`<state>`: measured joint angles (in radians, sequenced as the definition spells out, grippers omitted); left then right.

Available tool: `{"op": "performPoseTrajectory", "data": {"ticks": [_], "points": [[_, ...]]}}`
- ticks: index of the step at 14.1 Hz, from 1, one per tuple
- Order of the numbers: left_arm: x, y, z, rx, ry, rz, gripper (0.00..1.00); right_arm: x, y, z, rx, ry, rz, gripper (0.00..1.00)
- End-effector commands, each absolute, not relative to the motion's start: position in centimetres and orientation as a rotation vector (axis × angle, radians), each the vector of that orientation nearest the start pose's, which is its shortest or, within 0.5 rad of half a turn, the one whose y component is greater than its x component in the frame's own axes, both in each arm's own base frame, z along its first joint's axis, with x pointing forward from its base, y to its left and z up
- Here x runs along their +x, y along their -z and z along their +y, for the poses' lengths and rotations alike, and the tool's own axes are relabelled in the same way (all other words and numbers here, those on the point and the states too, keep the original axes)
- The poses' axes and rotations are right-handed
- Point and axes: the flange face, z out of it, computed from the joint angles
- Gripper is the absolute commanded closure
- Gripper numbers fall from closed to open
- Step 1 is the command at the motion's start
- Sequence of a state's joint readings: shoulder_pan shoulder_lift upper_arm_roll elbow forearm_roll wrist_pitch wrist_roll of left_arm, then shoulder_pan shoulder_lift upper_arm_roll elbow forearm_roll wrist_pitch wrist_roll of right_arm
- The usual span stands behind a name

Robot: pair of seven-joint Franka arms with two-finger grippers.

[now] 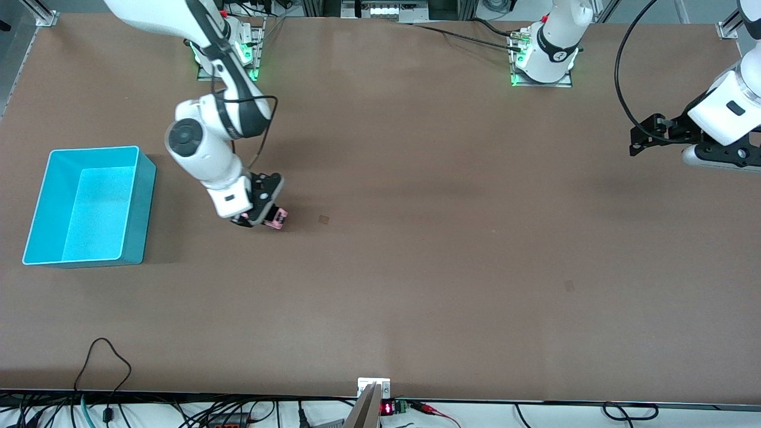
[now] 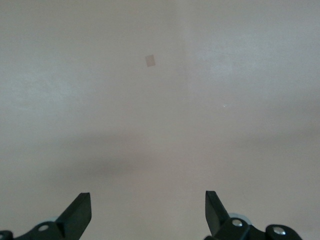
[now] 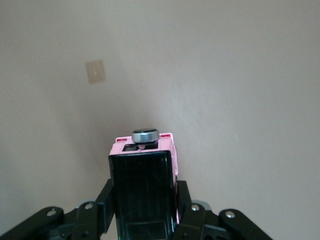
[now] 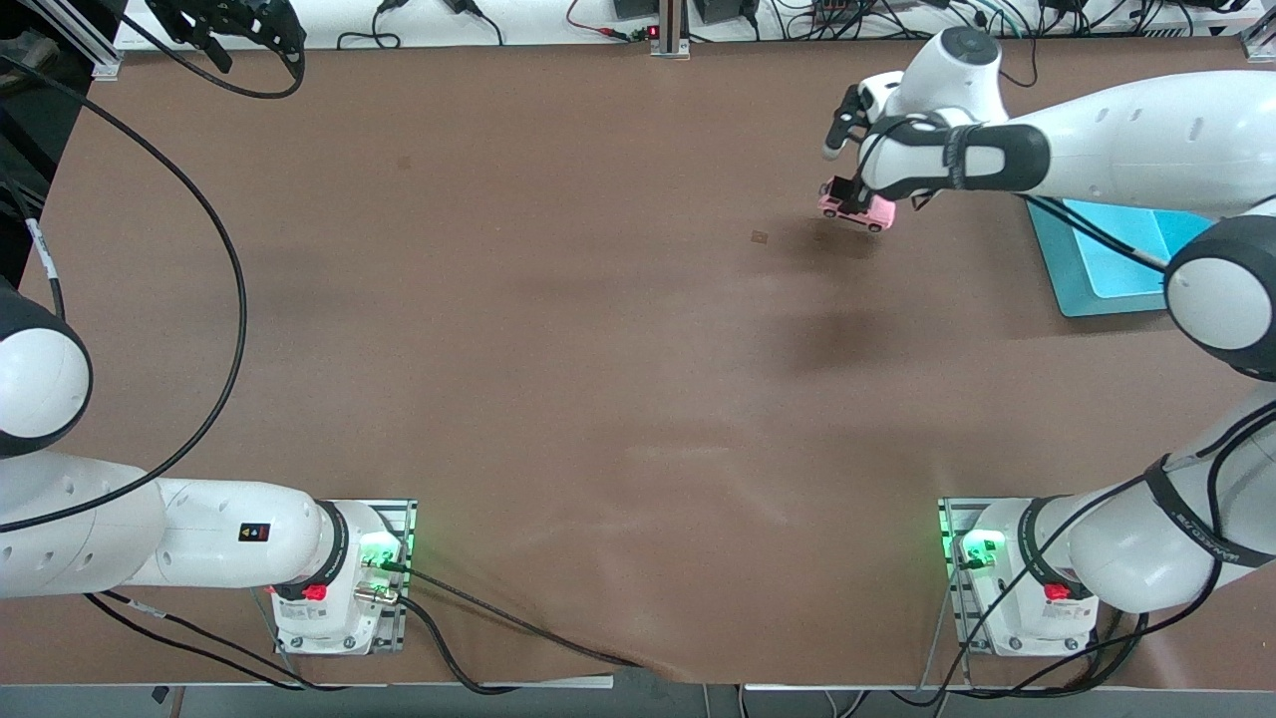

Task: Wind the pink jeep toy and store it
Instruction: 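Lift the jeep and carry it over the light-blue bin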

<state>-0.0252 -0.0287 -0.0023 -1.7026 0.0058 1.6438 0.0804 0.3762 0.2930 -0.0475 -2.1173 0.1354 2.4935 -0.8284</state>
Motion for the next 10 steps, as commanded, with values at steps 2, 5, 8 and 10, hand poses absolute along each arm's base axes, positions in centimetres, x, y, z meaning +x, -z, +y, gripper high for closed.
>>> {"op": "performPoseTrajectory", "data": {"ticks": [2,5,8,10], "points": [[55.2,-58.9,-1.4,-3.157,-0.043,0.172,0.0,55.0,-33.8,13.5,-2.849,0.098,-1.174,1.0],[55.2,-58.9,-1.4,-3.158,-0.043,0.17,0.0,55.0,-36.5,9.2,-2.959,0.048,-0.899,1.0],[55.2,-58.9,-1.5,-3.157,-0.043,0.172,0.0,54.2,-38.4,6.8,-3.143,-0.059,-0.694,1.0],[55.2,-58.9,-1.5,-3.158,-0.043,0.17,0.0,53.5,-39.1,5.7,-3.245,-0.126,-0.554,1.0]]}}
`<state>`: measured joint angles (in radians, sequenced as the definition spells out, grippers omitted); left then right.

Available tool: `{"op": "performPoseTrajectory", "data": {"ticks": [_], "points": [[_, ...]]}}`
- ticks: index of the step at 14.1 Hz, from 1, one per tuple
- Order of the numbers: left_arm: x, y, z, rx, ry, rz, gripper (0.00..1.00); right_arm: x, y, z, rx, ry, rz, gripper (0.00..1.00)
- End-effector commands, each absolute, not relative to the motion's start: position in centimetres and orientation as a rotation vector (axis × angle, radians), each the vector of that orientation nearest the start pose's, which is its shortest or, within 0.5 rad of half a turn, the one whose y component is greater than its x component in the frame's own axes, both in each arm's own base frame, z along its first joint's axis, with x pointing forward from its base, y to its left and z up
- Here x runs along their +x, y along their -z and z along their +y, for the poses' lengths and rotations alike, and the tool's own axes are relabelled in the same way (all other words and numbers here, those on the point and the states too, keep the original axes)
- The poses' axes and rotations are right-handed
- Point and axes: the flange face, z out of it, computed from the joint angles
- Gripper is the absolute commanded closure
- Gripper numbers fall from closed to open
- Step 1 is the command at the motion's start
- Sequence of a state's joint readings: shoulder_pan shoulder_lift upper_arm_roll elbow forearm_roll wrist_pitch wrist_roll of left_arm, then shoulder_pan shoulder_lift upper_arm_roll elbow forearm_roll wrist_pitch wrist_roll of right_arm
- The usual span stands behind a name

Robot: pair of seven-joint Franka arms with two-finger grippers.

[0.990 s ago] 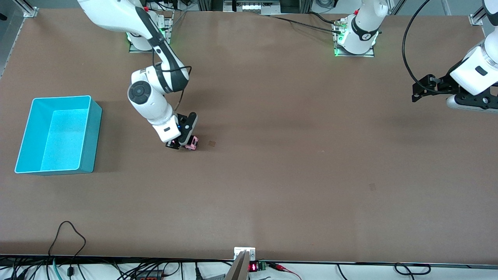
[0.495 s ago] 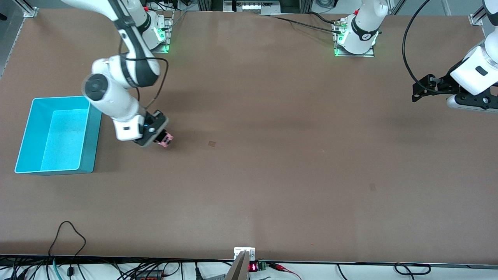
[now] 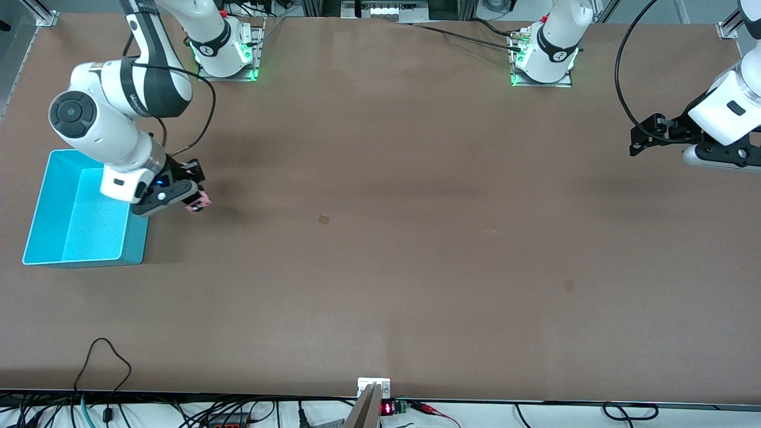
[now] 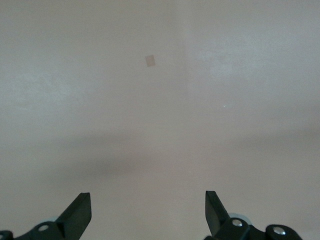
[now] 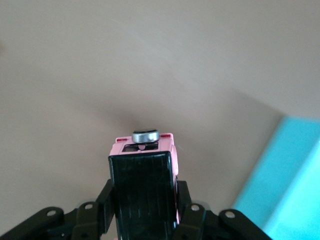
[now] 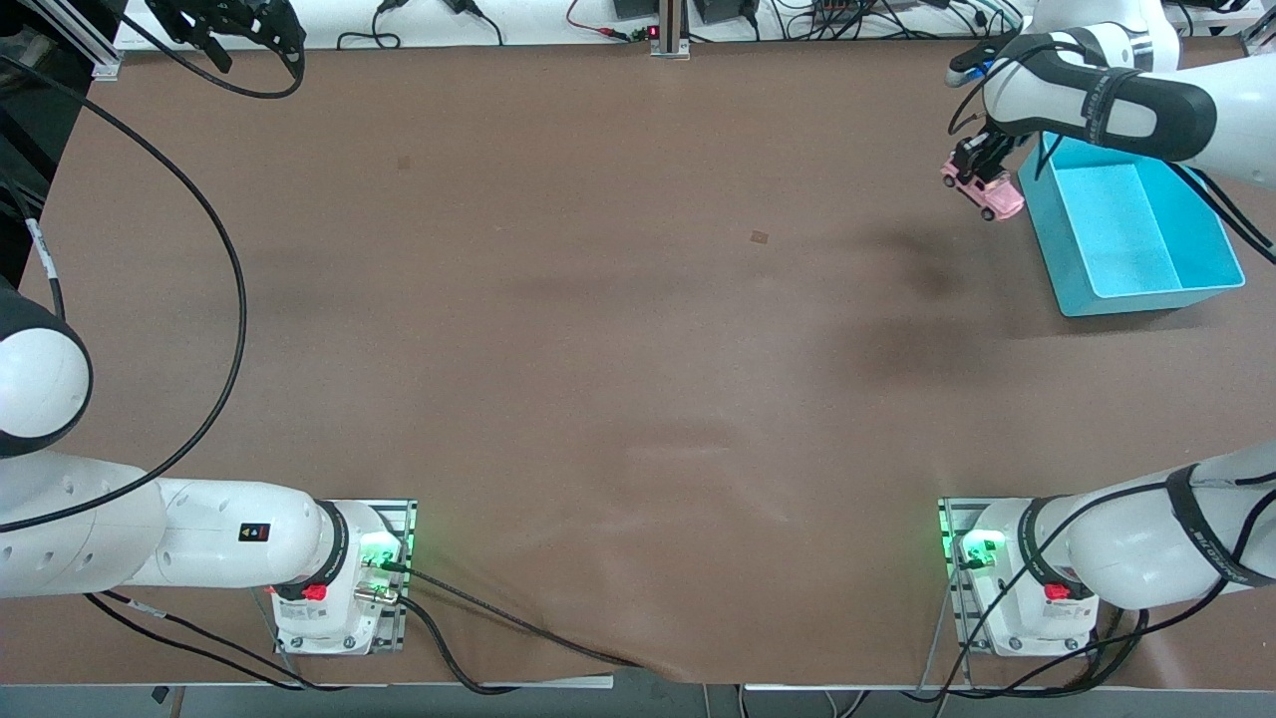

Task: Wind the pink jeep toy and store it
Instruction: 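Lift the jeep and carry it over the light-blue bin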

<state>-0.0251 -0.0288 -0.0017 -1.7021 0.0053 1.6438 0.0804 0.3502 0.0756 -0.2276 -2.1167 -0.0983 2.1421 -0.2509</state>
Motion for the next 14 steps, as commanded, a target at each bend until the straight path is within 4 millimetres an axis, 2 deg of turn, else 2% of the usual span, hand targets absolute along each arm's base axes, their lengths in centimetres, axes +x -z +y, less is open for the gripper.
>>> {"op": "performPoseTrajectory", "data": {"ticks": [1,5,7,11,14], "points": [[55.2,-59.0,-1.5,-3.158,-0.04,0.17,0.0,53.4,-39.5,4.7,-3.264,-0.131,-0.461,1.0],[55.2,-59.0,-1.6,-3.157,-0.04,0.172,0.0,53.5,-39.8,-1.9,-3.284,-0.119,-0.224,1.0],[55.2,-59.0,-1.6,-3.157,-0.04,0.172,0.0,53.3,-39.6,-5.9,-3.288,-0.115,-0.13,1.0],[55.2,-59.0,-1.7,-3.157,-0.04,0.177,0.0,52.5,-38.8,-13.1,-3.296,-0.112,-0.081,1.0],[55.2,-59.0,-1.7,-3.157,-0.04,0.177,0.0,52.2,-36.3,-16.9,-3.301,-0.065,-0.138,1.0]]}}
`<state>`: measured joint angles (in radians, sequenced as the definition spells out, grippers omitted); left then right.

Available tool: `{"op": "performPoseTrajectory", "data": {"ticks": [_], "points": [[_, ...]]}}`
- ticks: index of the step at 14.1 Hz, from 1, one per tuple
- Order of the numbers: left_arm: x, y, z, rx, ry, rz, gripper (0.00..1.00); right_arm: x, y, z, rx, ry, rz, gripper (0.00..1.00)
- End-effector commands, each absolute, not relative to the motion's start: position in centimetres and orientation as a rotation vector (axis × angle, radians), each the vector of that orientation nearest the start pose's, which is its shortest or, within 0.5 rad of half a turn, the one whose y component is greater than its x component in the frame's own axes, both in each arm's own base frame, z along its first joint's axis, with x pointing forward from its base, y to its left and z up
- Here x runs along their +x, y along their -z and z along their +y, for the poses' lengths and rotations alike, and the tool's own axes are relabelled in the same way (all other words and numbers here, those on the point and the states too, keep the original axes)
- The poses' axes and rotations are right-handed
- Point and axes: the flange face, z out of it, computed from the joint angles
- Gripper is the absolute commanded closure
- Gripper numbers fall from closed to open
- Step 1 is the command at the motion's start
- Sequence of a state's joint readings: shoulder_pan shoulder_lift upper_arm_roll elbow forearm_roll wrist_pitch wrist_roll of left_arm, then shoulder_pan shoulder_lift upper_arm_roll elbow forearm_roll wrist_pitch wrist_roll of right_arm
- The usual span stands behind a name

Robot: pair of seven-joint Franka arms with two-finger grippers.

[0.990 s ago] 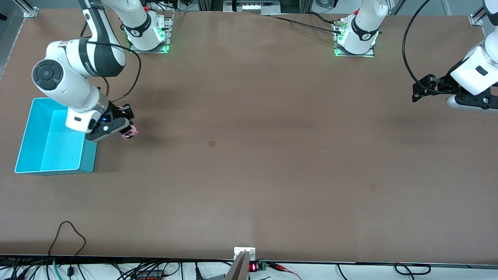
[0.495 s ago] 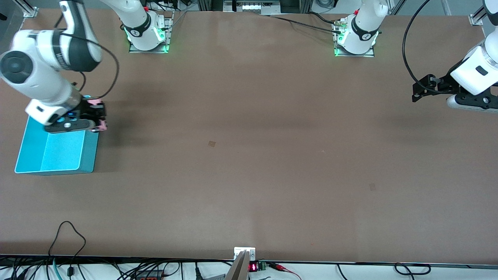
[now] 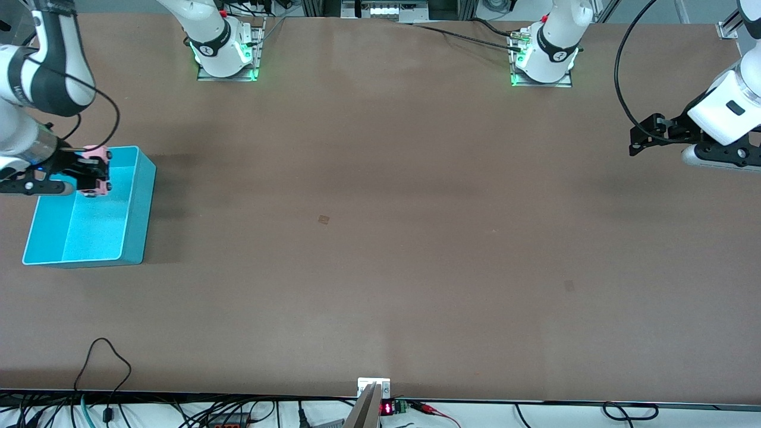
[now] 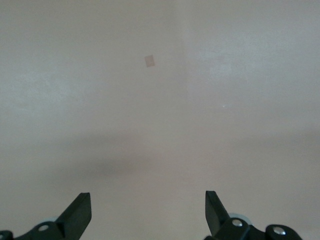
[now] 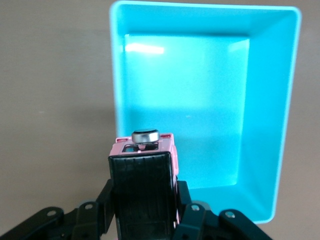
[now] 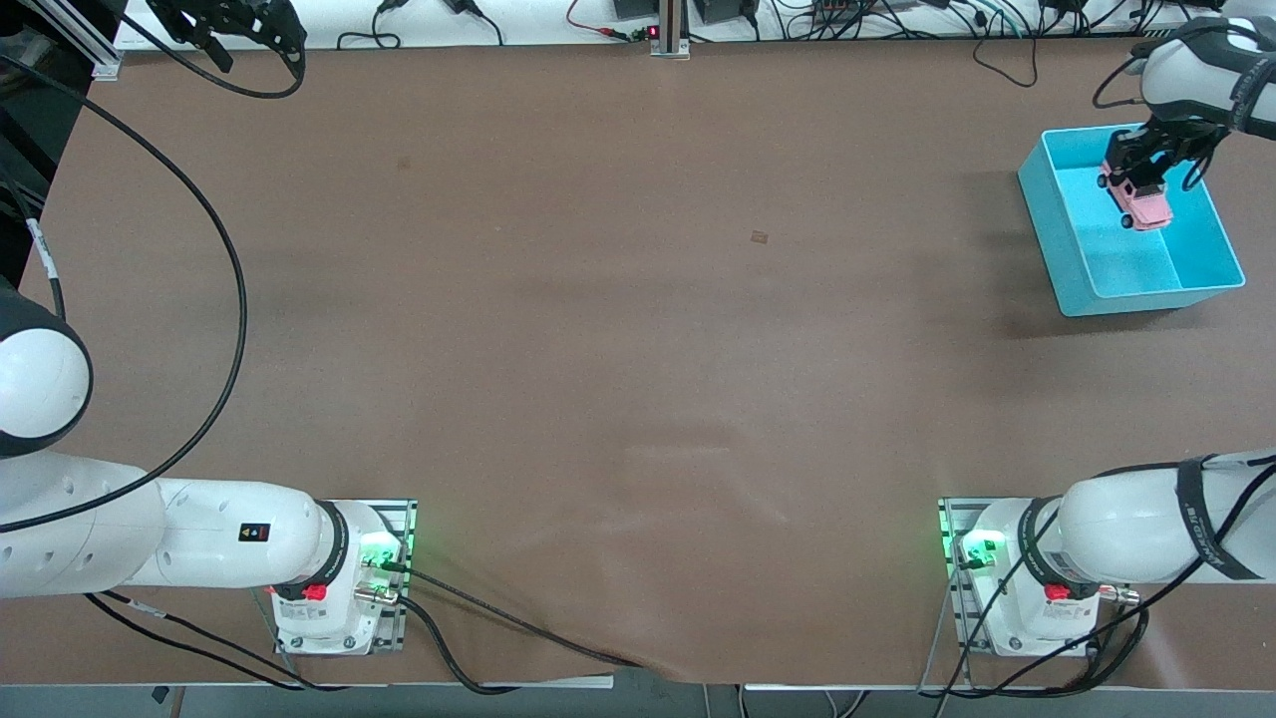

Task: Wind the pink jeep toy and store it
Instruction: 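Lift the jeep and carry it over the light-blue bin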

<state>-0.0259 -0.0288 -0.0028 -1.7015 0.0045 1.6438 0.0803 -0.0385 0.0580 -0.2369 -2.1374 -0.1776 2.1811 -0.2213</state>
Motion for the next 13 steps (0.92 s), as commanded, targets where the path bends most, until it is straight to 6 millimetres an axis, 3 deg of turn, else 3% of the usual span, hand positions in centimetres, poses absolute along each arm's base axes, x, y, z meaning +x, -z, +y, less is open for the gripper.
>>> {"op": "performPoseTrajectory", "data": {"ticks": [1,4,13], "points": [[55.2,-59.0,-1.7,-3.157,-0.04,0.179,0.0,52.0,-35.5,-17.8,-3.301,-0.061,-0.135,1.0],[55.2,-59.0,-1.7,-3.157,-0.04,0.179,0.0,51.6,-32.4,-20.3,-3.299,-0.063,-0.151,1.0],[55.2,-59.0,-1.7,-3.157,-0.04,0.179,0.0,50.3,-25.1,-23.4,-3.257,-0.099,-0.069,1.0]]}}
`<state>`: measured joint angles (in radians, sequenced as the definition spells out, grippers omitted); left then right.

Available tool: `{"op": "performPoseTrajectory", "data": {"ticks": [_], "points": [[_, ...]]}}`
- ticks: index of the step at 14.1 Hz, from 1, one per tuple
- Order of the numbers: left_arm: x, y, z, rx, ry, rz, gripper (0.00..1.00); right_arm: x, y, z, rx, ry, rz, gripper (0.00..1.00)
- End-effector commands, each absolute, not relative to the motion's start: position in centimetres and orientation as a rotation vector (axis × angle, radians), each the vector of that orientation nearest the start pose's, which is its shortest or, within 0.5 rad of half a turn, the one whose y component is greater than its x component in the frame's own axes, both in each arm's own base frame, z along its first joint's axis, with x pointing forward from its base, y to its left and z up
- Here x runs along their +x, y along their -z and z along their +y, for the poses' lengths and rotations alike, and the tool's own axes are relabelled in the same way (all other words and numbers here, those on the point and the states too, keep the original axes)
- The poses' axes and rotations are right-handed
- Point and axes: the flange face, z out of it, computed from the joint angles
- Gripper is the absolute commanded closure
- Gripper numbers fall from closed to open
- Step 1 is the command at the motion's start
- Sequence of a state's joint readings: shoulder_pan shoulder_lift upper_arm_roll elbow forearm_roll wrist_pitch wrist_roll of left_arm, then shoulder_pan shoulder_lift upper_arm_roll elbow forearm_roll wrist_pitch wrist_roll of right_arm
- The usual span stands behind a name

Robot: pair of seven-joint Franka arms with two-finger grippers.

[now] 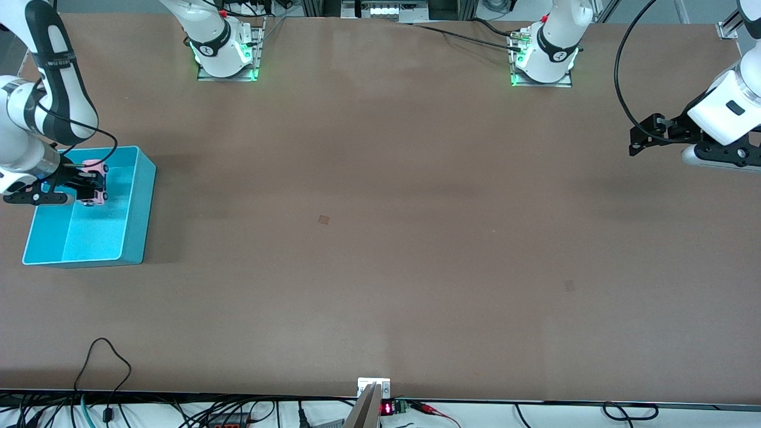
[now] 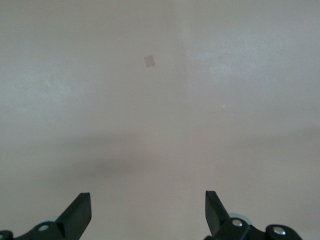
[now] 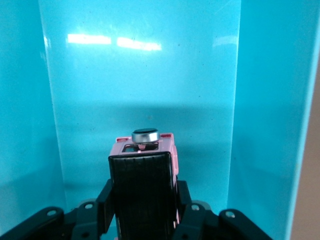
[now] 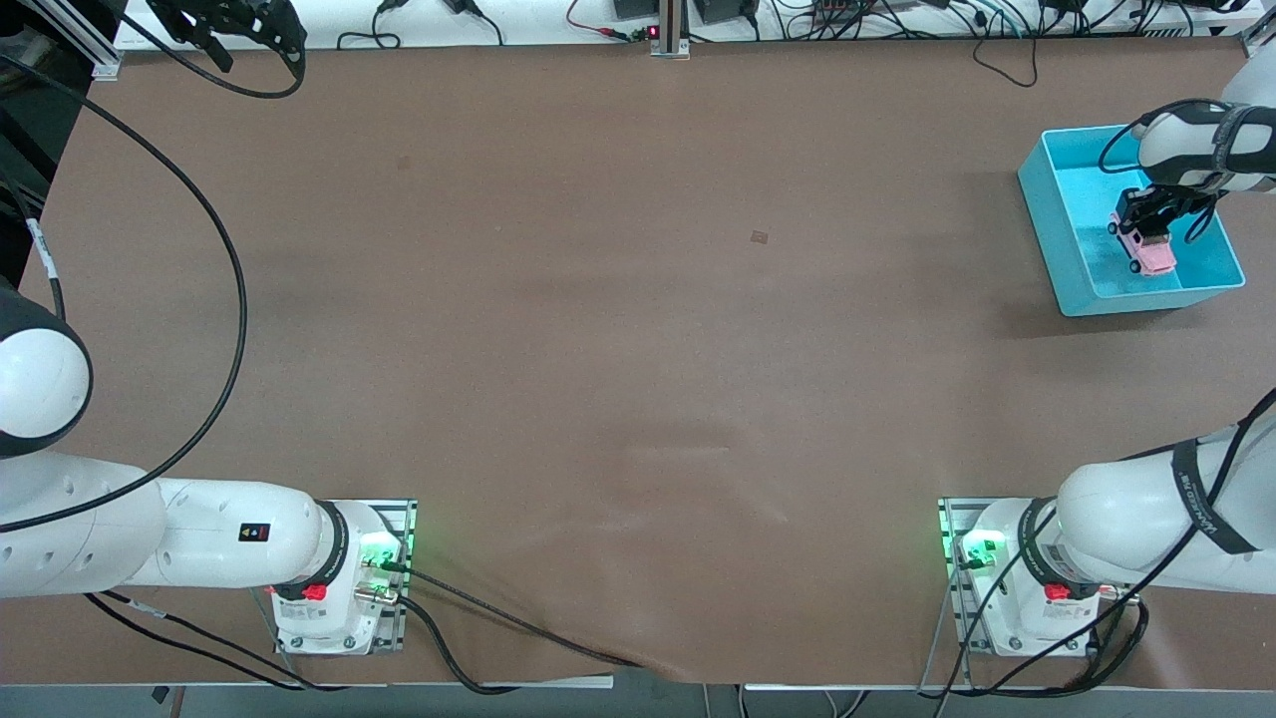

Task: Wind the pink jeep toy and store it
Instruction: 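Lower the jeep into the bin and open the right gripper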

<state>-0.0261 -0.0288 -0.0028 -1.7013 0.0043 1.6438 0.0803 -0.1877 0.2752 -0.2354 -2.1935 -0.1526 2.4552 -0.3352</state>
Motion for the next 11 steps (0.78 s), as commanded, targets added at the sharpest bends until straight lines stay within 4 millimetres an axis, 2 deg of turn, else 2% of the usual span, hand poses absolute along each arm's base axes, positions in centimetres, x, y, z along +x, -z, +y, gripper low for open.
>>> {"op": "performPoseTrajectory", "data": {"ticks": [1,4,7,8,9,11], "points": [[55.2,-59.0,-1.7,-3.155,-0.04,0.18,0.0,50.3,-24.6,-23.4,-3.238,-0.099,-0.057,1.0],[55.2,-59.0,-1.7,-3.157,-0.04,0.179,0.0,50.0,-22.3,-24.3,-3.227,-0.078,-0.083,1.0],[55.2,-59.0,-1.6,-3.157,-0.043,0.177,0.0,49.9,-21.7,-24.2,-3.22,-0.097,-0.079,0.99],[55.2,-59.0,-1.6,-3.156,-0.043,0.177,0.0,50.0,-21.7,-23.9,-3.218,-0.101,-0.089,0.9],[55.2,-59.0,-1.7,-3.155,-0.043,0.18,0.0,50.2,-21.9,-23.5,-3.217,-0.097,-0.103,0.75],[55.2,-59.0,-1.7,-3.155,-0.043,0.18,0.0,50.8,-22.2,-22.6,-3.217,-0.088,-0.125,0.22]]}}
